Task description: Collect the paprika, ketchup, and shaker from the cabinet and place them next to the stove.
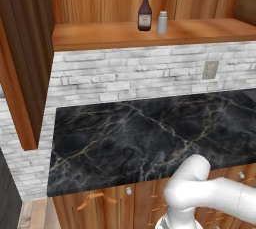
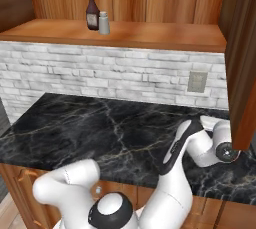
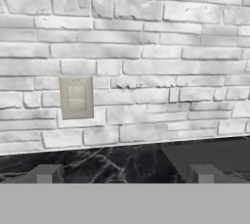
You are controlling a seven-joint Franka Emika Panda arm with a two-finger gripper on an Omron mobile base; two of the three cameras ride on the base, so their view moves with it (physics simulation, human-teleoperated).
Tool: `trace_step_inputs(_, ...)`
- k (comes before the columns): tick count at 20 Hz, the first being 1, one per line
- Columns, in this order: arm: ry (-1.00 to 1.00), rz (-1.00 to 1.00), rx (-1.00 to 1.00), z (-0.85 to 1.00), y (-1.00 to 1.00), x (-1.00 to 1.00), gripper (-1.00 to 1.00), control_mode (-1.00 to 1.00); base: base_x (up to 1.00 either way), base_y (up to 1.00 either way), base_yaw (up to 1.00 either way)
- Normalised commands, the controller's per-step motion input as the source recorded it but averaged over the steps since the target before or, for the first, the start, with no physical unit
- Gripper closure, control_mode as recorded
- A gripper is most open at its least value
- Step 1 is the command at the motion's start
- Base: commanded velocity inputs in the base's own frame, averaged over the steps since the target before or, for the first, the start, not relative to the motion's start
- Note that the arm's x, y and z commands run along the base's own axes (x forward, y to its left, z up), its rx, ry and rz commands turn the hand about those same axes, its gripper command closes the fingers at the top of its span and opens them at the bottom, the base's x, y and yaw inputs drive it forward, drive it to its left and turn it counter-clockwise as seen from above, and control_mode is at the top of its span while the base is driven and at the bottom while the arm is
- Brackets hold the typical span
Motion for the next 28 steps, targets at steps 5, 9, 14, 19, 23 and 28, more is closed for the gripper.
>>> trace_step_inputs(5, -0.09, 0.0, -0.1, 0.38, 0.37, -0.72, -1.0, -1.0, 0.0, 0.0, 0.0)
trace_step_inputs(9, 0.0, 0.0, -0.1, 0.38, 0.8, -0.7, -1.0, -1.0, 0.0, 0.0, 0.0)
trace_step_inputs(14, 0.0, 0.0, -0.11, 0.47, 1.0, -0.57, -1.0, -1.0, 0.0, 0.0, 0.0)
trace_step_inputs(19, 0.06, 0.0, -0.12, 0.56, 1.0, -0.52, -1.0, -1.0, 0.0, 0.0, 0.0)
trace_step_inputs(23, 0.09, 0.01, -0.11, 0.63, 1.0, -0.46, -1.0, -1.0, 0.0, 0.0, 0.0)
trace_step_inputs(28, 0.1, 0.02, -0.08, 0.82, 0.85, -0.4, -1.0, -1.0, 0.0, 0.0, 0.0)
